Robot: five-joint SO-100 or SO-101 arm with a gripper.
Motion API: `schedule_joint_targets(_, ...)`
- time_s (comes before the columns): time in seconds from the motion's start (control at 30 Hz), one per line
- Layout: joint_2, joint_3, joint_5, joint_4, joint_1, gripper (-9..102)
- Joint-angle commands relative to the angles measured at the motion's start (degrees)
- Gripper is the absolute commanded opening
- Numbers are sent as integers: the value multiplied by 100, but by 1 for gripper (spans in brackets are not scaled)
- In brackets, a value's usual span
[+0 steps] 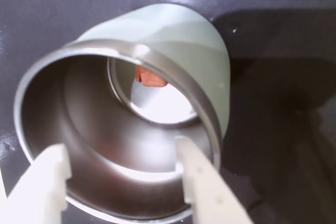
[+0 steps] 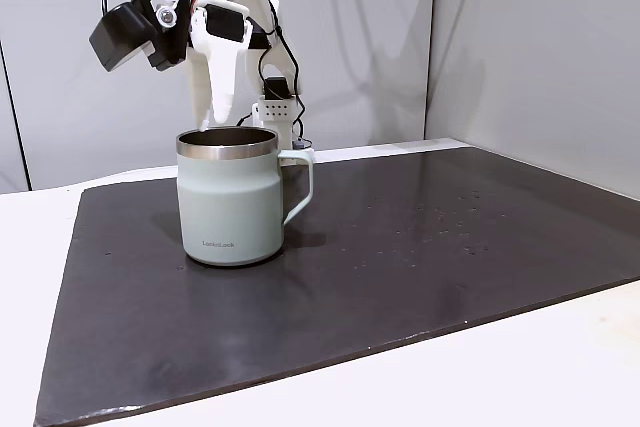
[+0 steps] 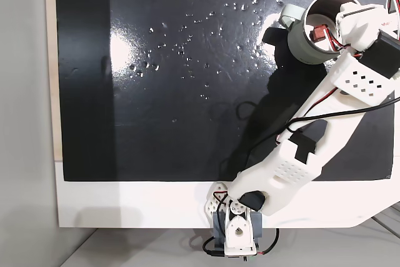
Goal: Grasp a cube and put it in the cup.
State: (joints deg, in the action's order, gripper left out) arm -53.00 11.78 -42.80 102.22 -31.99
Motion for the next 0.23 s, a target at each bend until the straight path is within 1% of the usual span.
schedule_joint_targets(0.0, -422, -255, -18, 35, -62, 21)
schedule_joint_targets(0.2, -492, -255, -35, 44, -141, 21)
